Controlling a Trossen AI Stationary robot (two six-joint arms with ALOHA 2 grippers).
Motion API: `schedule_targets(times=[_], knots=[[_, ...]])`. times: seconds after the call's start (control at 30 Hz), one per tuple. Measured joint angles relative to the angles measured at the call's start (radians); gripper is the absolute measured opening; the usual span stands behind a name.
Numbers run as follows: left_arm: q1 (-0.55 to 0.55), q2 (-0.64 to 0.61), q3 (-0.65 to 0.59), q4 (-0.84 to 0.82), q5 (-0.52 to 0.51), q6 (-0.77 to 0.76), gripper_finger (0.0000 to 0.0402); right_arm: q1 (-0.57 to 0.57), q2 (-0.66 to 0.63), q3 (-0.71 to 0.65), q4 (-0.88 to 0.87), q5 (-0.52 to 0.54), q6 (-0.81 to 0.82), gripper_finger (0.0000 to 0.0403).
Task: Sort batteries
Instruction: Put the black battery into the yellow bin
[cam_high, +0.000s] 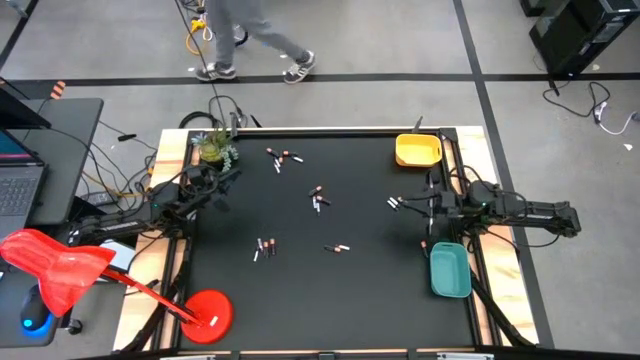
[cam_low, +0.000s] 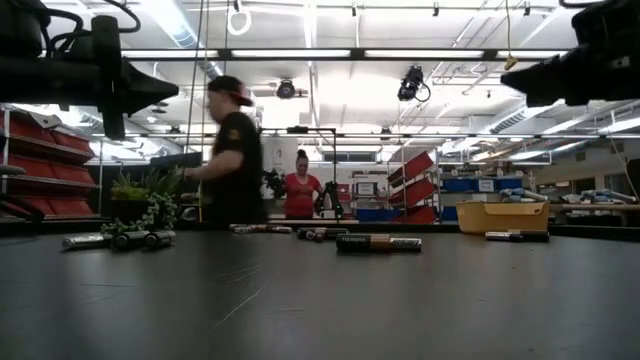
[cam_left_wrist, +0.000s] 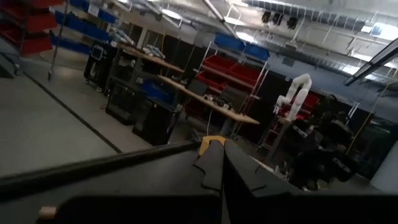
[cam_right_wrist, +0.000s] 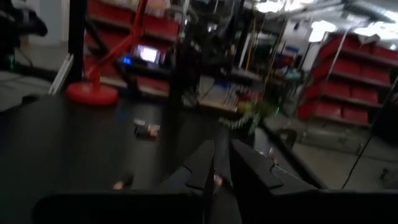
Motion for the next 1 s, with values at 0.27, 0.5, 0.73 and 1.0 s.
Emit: schedule_targets(times=[0.27, 0.5, 0.73, 1.0], knots=[[0.000, 0.000, 0.000, 0.056, -0.102, 0.188, 0.0010, 0.000, 0.000, 0.000, 0.126, 0.000, -0.001, 0.0062], [0.000, 0.000, 0.000, 0.047, -0.112, 0.248, 0.0010, 0.000, 0.000, 0.000, 0.317, 0.000, 0.007, 0.0062], [0.000, 0.000, 0.000, 0.044, -0.114, 0.244, 0.0010, -0.005, -0.001, 0.000, 0.487, 0.081, 0.109, 0.0062], [0.000, 0.000, 0.000, 0.167, -0.114, 0.244, 0.0010, -0.038, 0.092, 0.000, 0.353, 0.334, 0.245, 0.0062]])
